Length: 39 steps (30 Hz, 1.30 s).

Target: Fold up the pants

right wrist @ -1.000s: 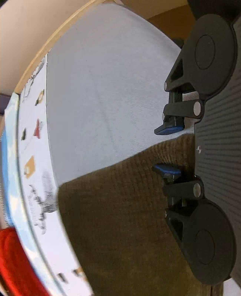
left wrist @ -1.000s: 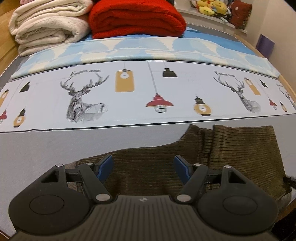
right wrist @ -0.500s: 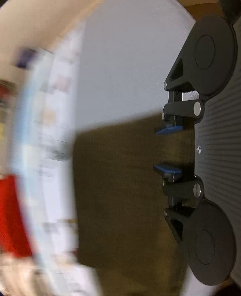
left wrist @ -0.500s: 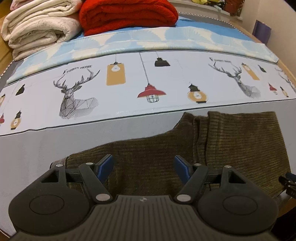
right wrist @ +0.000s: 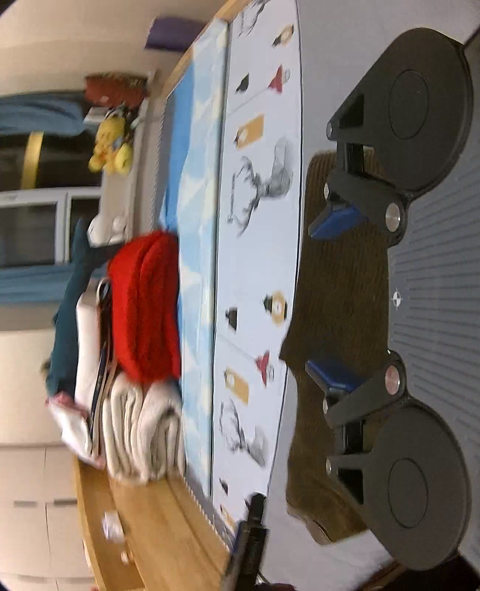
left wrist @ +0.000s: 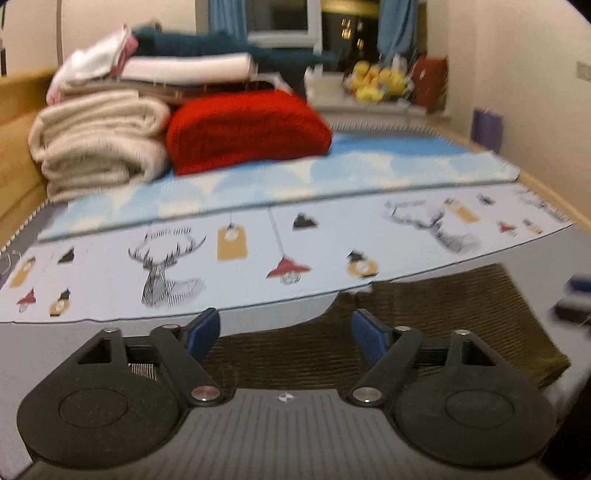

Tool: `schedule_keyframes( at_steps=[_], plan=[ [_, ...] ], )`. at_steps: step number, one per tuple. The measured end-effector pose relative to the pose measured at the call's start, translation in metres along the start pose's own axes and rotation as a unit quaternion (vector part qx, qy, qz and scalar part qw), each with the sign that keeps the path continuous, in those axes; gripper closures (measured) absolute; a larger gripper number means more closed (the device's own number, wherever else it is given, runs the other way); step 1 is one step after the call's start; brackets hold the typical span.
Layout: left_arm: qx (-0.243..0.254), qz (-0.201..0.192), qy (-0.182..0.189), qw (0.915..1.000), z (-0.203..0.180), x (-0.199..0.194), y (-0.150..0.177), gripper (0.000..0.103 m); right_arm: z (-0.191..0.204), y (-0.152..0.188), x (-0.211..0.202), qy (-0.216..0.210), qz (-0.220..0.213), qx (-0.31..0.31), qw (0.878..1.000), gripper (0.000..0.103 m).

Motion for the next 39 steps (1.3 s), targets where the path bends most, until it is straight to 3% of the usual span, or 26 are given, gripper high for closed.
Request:
schedule_keyframes(
  at_steps=[3, 5, 9, 12, 16, 19, 21, 23, 25, 27, 29, 32, 33, 34, 37, 39],
  plan=[
    [0.001, -0.016, -0.008, 0.9998, -0.011, -0.025, 0.009, 0.018, 0.007, 0.019, 0.005, 0.009, 0.049, 0.025, 0.998, 0.034],
    [-0.007, -0.021, -0.013, 0.9997, -0.014, -0.038, 0.016, 0.017, 0.017, 0.012, -0.001, -0.015, 0.033, 0.041, 0.998, 0.034],
    [-0.029, -0.026, -0.021, 0.9990, -0.016, -0.054, 0.034, 0.017, 0.035, 0.010, 0.002, -0.022, 0.029, -0.002, 0.999, 0.034],
    [-0.069, -0.040, -0.015, 0.9967, -0.011, -0.061, 0.046, 0.016, 0.035, 0.008, 0.006, -0.031, 0.035, 0.000, 0.999, 0.034],
    [-0.156, -0.036, -0.009, 0.9871, 0.000, -0.053, 0.084, 0.016, 0.028, 0.008, 0.025, -0.026, 0.060, 0.018, 0.998, 0.034],
    [-0.195, 0.001, 0.007, 0.9808, 0.005, -0.034, 0.107, 0.025, 0.028, 0.012, 0.037, -0.024, 0.062, 0.008, 0.998, 0.034],
    [-0.185, -0.015, 0.011, 0.9826, 0.013, -0.030, 0.101, 0.032, 0.028, 0.009, 0.036, -0.020, 0.051, -0.004, 0.998, 0.034],
    [-0.209, -0.023, 0.007, 0.9776, 0.029, -0.026, 0.102, 0.035, 0.024, 0.004, 0.031, -0.014, 0.040, 0.005, 0.999, 0.034],
    [-0.260, -0.019, -0.002, 0.9654, 0.051, -0.020, 0.112, 0.036, 0.019, -0.001, 0.022, -0.009, 0.026, 0.020, 0.999, 0.034],
    [-0.328, -0.010, -0.023, 0.9443, 0.077, -0.014, 0.125, 0.036, 0.015, 0.002, 0.013, -0.001, 0.013, 0.027, 1.000, 0.034],
    [-0.404, -0.001, -0.047, 0.9135, 0.103, -0.009, 0.141, 0.032, 0.011, 0.010, 0.008, 0.006, 0.007, 0.036, 0.999, 0.034],
    [-0.511, 0.016, -0.052, 0.8579, 0.130, -0.002, 0.163, 0.024, 0.006, 0.028, 0.007, 0.019, 0.009, 0.044, 0.999, 0.034],
    [-0.524, 0.018, -0.052, 0.8500, 0.136, -0.002, 0.166, 0.023, 0.005, 0.035, 0.010, 0.022, 0.016, 0.045, 0.999, 0.034],
    [-0.525, 0.021, -0.052, 0.8491, 0.138, 0.002, 0.167, 0.023, 0.005, 0.041, 0.014, 0.025, 0.024, 0.043, 0.998, 0.034],
    [-0.503, 0.044, -0.088, 0.8586, 0.142, 0.013, 0.169, 0.022, 0.007, 0.052, 0.025, 0.036, 0.040, 0.019, 0.998, 0.034],
    [-0.497, 0.059, -0.115, 0.8580, 0.145, 0.018, 0.173, 0.022, 0.008, 0.051, 0.029, 0.036, 0.043, 0.011, 0.998, 0.034]
  ],
)
Point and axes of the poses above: each gripper's, at about its wrist camera, not at the fingertips, and x roughly the way its jaws point, z to its left, y to its underside, the point moved 6 cm from there along x, roughly the way its jaws point, and after that the axes turned 4 degrees about y, right-handed, at the moved point
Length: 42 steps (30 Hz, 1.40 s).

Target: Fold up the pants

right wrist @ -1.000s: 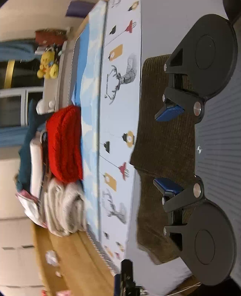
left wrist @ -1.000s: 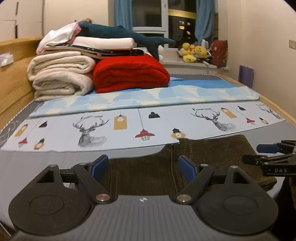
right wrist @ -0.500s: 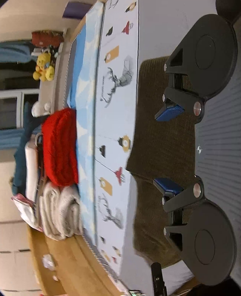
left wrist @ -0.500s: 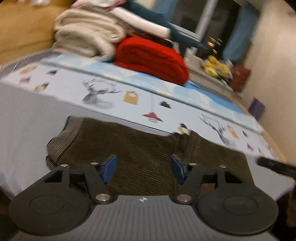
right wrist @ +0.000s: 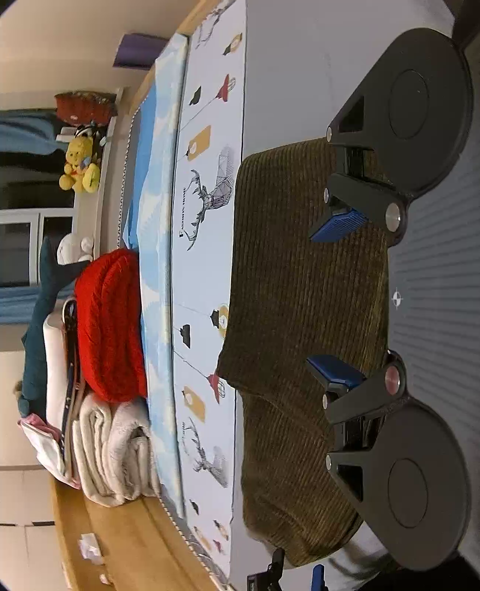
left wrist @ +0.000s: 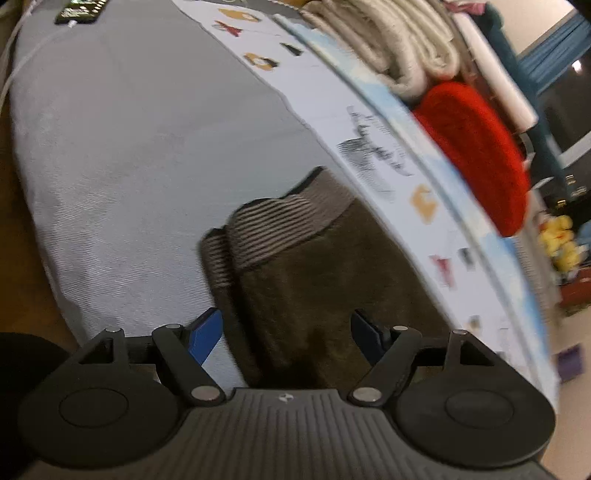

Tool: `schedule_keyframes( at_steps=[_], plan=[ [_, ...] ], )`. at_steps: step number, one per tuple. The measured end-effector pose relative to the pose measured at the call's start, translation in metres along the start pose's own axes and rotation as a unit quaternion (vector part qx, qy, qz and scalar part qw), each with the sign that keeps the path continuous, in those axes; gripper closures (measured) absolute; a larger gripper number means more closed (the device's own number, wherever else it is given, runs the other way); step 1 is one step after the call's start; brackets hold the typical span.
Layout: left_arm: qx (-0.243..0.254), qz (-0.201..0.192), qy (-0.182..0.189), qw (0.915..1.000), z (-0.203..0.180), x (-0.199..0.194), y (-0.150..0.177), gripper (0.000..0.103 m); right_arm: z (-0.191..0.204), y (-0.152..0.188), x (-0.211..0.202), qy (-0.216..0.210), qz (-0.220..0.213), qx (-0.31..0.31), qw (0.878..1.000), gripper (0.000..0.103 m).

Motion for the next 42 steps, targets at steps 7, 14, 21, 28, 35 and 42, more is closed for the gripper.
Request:
schedule_keyframes(
  at_steps=[7, 14, 21, 28, 35, 42],
  plan=[
    [0.030, 0.007, -0.034, 0.9989, -0.001, 0.030, 0.003, 0.012, 0.004, 0.008, 0.027, -0.016, 0.022, 0.002, 1.000, 0.033],
    [0.062, -0.010, -0.012, 0.9979, -0.012, 0.038, 0.006, 0.039, -0.001, 0.025, 0.058, -0.019, 0.058, -0.021, 0.998, 0.034],
    [0.106, -0.038, 0.014, 0.9935, -0.038, 0.013, 0.004, 0.080, -0.022, 0.041, 0.077, 0.013, 0.111, 0.006, 0.994, 0.033],
    [0.228, -0.081, -0.007, 0.9703, -0.108, -0.019, 0.021, 0.085, -0.029, 0.033, 0.080, -0.004, 0.123, 0.045, 0.991, 0.033],
    [0.367, -0.122, 0.045, 0.9211, -0.239, -0.059, 0.073, 0.087, -0.072, 0.009, 0.063, -0.001, 0.062, 0.119, 0.991, 0.034],
    [0.488, -0.078, 0.180, 0.8502, -0.382, -0.090, 0.211, 0.086, -0.170, -0.001, 0.021, 0.097, -0.051, 0.294, 0.949, 0.034]
  ],
)
Point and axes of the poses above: each gripper's, at about its wrist camera, not at the fingertips, and x roughly the way its jaws point, z to its left, y to its underside, the point moved 6 cm from there along x, roughly the way its jaws point, and after that the axes turned 4 degrees about y, right-handed, at the moved point
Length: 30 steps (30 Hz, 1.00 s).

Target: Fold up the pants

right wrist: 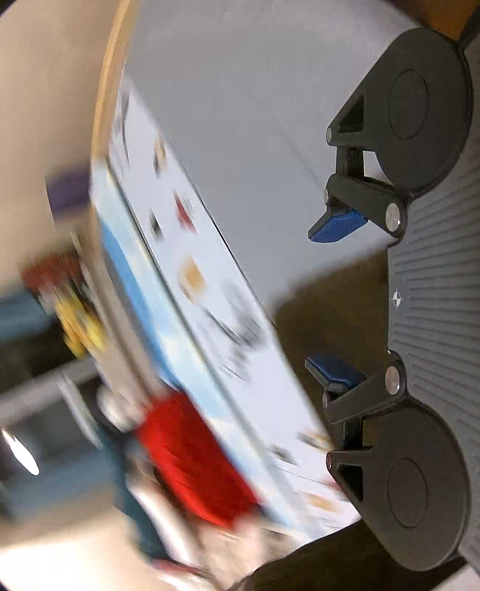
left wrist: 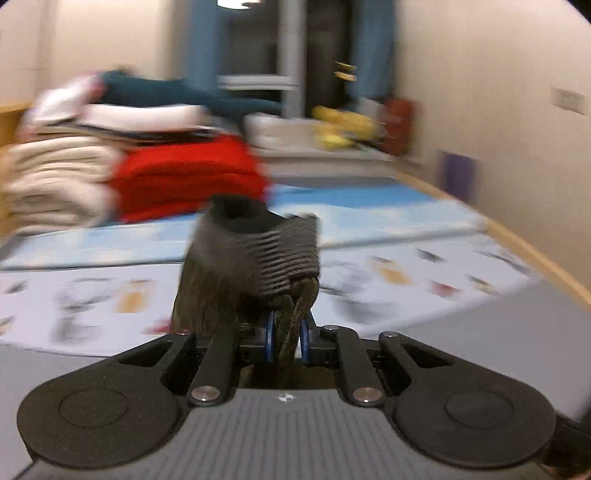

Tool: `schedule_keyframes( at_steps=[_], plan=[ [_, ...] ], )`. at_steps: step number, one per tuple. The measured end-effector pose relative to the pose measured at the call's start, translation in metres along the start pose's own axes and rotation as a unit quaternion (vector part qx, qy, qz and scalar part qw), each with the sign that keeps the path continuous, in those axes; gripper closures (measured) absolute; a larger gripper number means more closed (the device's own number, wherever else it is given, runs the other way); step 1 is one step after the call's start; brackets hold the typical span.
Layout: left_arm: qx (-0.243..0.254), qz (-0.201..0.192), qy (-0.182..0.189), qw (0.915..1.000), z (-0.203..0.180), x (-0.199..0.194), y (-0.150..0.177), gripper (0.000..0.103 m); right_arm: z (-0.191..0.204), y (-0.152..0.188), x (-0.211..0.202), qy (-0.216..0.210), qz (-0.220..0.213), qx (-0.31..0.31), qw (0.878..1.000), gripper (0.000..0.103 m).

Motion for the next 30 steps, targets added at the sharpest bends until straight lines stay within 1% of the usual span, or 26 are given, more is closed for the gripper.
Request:
schedule_keyframes(
  at_steps=[1, 2, 3, 4, 5, 6, 7, 9, 10, 11, 12, 14, 17, 19, 21, 23, 24, 25, 26, 27, 28, 29, 30],
  plan=[
    [0.007, 0.026, 0.035, 0.9990, -0.023, 0.012, 0.006, 0.083, -0.015, -0.007, -0.003, 0.006, -0.013, 0.035, 0.999, 0.034],
    [0.005, 0.053, 0.069, 0.9962, -0.041, 0.023, 0.016, 0.071, -0.028, -0.012, -0.006, 0.008, -0.021, 0.067, 0.998, 0.033],
    [-0.002, 0.075, 0.106, 0.9915, -0.055, 0.031, 0.026, 0.062, -0.038, -0.014, -0.007, 0.009, -0.024, 0.090, 0.996, 0.032],
    [-0.007, 0.086, 0.127, 0.9881, -0.061, 0.035, 0.034, 0.058, -0.047, -0.015, -0.007, 0.006, -0.022, 0.114, 0.993, 0.032],
    [-0.011, 0.088, 0.135, 0.9869, -0.061, 0.035, 0.040, 0.052, -0.053, -0.014, -0.006, 0.000, -0.013, 0.132, 0.991, 0.032],
    [-0.014, 0.084, 0.128, 0.9882, -0.054, 0.034, 0.045, 0.044, -0.056, -0.011, -0.003, -0.009, 0.000, 0.143, 0.990, 0.030],
    [-0.017, 0.080, 0.115, 0.9900, -0.043, 0.033, 0.050, 0.042, -0.055, -0.007, 0.002, -0.027, 0.023, 0.149, 0.988, 0.028],
    [-0.022, 0.087, 0.083, 0.9925, -0.010, 0.034, 0.065, 0.041, -0.044, 0.003, 0.011, -0.069, 0.073, 0.140, 0.985, 0.027],
    [-0.020, 0.093, 0.064, 0.9934, 0.008, 0.033, 0.074, 0.041, -0.037, 0.009, 0.016, -0.086, 0.097, 0.130, 0.983, 0.024],
    [-0.018, 0.101, 0.045, 0.9937, 0.027, 0.033, 0.085, 0.042, -0.031, 0.013, 0.020, -0.095, 0.117, 0.118, 0.982, 0.023],
    [-0.022, 0.108, 0.033, 0.9934, 0.047, 0.035, 0.092, 0.042, -0.024, 0.018, 0.024, -0.097, 0.133, 0.104, 0.981, 0.021],
    [-0.042, 0.123, 0.018, 0.9913, 0.080, 0.032, 0.114, 0.043, -0.010, 0.029, 0.034, -0.088, 0.157, 0.075, 0.981, 0.020],
    [-0.067, 0.133, 0.019, 0.9886, 0.113, 0.032, 0.143, 0.043, 0.005, 0.041, 0.047, -0.075, 0.183, 0.049, 0.979, 0.019],
    [-0.087, 0.129, 0.039, 0.9871, 0.122, 0.030, 0.161, 0.043, 0.013, 0.049, 0.055, -0.062, 0.191, 0.032, 0.979, 0.016],
    [-0.103, 0.139, 0.050, 0.9836, 0.130, 0.032, 0.171, 0.043, 0.018, 0.053, 0.058, -0.055, 0.187, 0.009, 0.981, 0.014],
    [-0.106, 0.142, 0.062, 0.9823, 0.129, 0.036, 0.170, 0.045, 0.025, 0.054, 0.061, -0.053, 0.178, -0.016, 0.982, 0.013],
    [-0.103, 0.146, 0.067, 0.9816, 0.130, 0.041, 0.172, 0.045, 0.027, 0.054, 0.059, -0.052, 0.174, -0.025, 0.983, 0.014],
    [-0.106, 0.152, 0.071, 0.9801, 0.131, 0.035, 0.178, 0.045, 0.030, 0.055, 0.060, -0.050, 0.168, -0.036, 0.984, 0.019],
    [-0.116, 0.156, 0.077, 0.9780, 0.133, 0.039, 0.181, 0.045, 0.033, 0.054, 0.060, -0.051, 0.164, -0.043, 0.984, 0.026],
    [-0.127, 0.156, 0.082, 0.9761, 0.136, 0.040, 0.182, 0.044, 0.036, 0.052, 0.060, -0.059, 0.164, -0.047, 0.984, 0.044],
    [-0.133, 0.156, 0.086, 0.9748, 0.139, 0.039, 0.183, 0.044, 0.041, 0.051, 0.059, -0.070, 0.163, -0.049, 0.983, 0.050],
    [-0.136, 0.155, 0.091, 0.9742, 0.141, 0.041, 0.183, 0.044, 0.045, 0.048, 0.059, -0.067, 0.158, -0.057, 0.983, 0.056],
    [-0.137, 0.152, 0.095, 0.9742, 0.142, 0.041, 0.182, 0.044, 0.050, 0.044, 0.056, -0.063, 0.151, -0.069, 0.984, 0.070]
  ],
)
Point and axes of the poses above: each gripper's, at about its wrist camera, not at the fingertips, and x roughly the way its jaws point, z to its left, y to its underside, the point moved 6 cm from there along x, roughly the way its jaws point, and after that the axes turned 4 degrees about y, right-handed, at the moved point
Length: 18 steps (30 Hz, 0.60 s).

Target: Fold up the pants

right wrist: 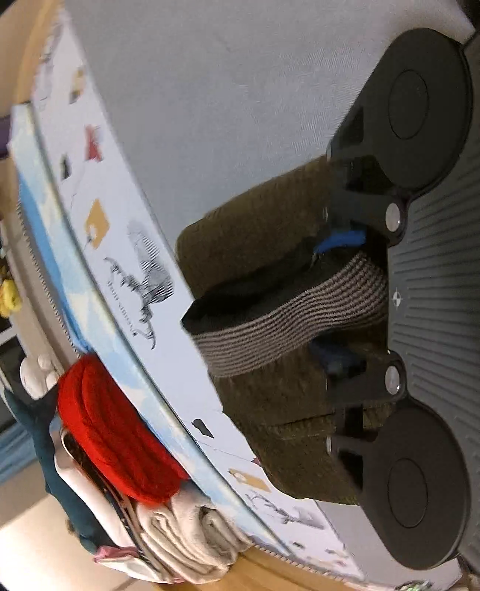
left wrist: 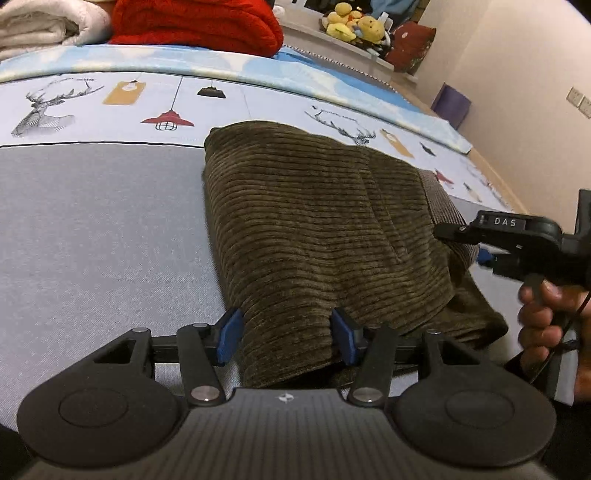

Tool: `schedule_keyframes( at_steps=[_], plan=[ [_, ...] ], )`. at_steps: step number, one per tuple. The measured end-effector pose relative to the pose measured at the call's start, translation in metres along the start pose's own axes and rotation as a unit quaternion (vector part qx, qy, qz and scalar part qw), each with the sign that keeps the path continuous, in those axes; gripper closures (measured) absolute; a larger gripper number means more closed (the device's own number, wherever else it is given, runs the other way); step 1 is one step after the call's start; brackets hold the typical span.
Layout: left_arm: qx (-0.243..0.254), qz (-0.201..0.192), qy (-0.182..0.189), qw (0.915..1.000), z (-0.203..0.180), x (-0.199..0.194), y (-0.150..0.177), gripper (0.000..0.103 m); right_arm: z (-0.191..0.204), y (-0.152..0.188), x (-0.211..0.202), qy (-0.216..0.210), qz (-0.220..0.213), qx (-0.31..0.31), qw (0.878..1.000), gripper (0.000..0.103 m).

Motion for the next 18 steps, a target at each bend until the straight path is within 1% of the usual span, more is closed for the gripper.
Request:
schedule_keyframes(
  at_steps=[1, 3, 5, 6, 7, 8, 9, 10, 11, 12, 13, 14, 15, 16, 17, 18],
  plan=[
    [0.002, -0.004, 0.003, 1.0000, 0.000, 0.000, -0.001, 0.044, 0.004, -0.006, -0.005, 0.001, -0.008, -0.005, 1.000, 0.074],
    [0.012, -0.018, 0.008, 0.9997, -0.003, -0.003, -0.005, 0.044, 0.011, -0.022, -0.024, -0.015, -0.027, -0.001, 1.000, 0.076],
    [0.028, -0.043, 0.024, 0.9984, -0.011, -0.010, -0.011, 0.043, 0.020, -0.039, -0.054, -0.030, -0.069, 0.001, 0.997, 0.078],
    [0.037, -0.052, 0.030, 0.9975, -0.015, -0.012, -0.013, 0.042, 0.023, -0.044, -0.078, -0.030, -0.100, 0.004, 0.994, 0.078],
    [0.050, -0.059, 0.035, 0.9964, -0.020, -0.014, -0.014, 0.042, 0.021, -0.045, -0.097, -0.020, -0.126, 0.004, 0.992, 0.078],
    [0.060, -0.057, 0.038, 0.9958, -0.024, -0.012, -0.013, 0.041, 0.014, -0.042, -0.108, 0.002, -0.145, 0.007, 0.989, 0.078],
    [0.071, -0.045, 0.036, 0.9958, -0.027, -0.008, -0.010, 0.040, 0.006, -0.036, -0.110, 0.032, -0.150, 0.010, 0.988, 0.078],
    [0.081, -0.028, 0.025, 0.9960, -0.029, 0.000, -0.006, 0.039, -0.007, -0.026, -0.102, 0.072, -0.136, 0.014, 0.988, 0.077],
    [0.090, -0.011, 0.012, 0.9958, -0.029, 0.006, -0.002, 0.036, -0.023, -0.014, -0.084, 0.108, -0.094, 0.024, 0.989, 0.076],
    [0.091, -0.004, 0.011, 0.9958, -0.029, 0.009, 0.001, 0.036, -0.041, 0.000, -0.063, 0.137, -0.035, 0.044, 0.989, 0.072],
    [0.089, -0.006, 0.009, 0.9960, -0.028, 0.009, 0.001, 0.036, -0.059, 0.010, -0.051, 0.148, 0.004, 0.091, 0.985, 0.068],
    [0.089, -0.011, 0.007, 0.9959, -0.027, 0.006, -0.001, 0.036, -0.061, 0.005, -0.055, 0.140, -0.008, 0.112, 0.984, 0.068],
    [0.091, -0.013, 0.006, 0.9957, -0.027, 0.004, -0.002, 0.036, -0.054, -0.003, -0.062, 0.141, -0.022, 0.090, 0.986, 0.068],
    [0.092, -0.016, 0.006, 0.9956, -0.026, 0.002, -0.003, 0.035, -0.044, -0.011, -0.071, 0.159, -0.044, 0.046, 0.985, 0.068],
    [0.090, -0.021, 0.005, 0.9957, -0.024, 0.000, -0.005, 0.034, -0.035, -0.016, -0.080, 0.175, -0.069, 0.008, 0.982, 0.067],
    [0.088, -0.029, 0.002, 0.9957, -0.025, -0.004, -0.005, 0.034, -0.028, -0.020, -0.088, 0.178, -0.090, -0.017, 0.980, 0.065]
  ],
)
Point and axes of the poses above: each gripper's, at about its wrist camera, not at the fingertips, and x roughly the way its jaws point, z to its left, y to its underside, the point moved 6 cm from there along x, roughly the way its jaws point, and after that the axes turned 4 degrees about y, right-handed, at the moved point
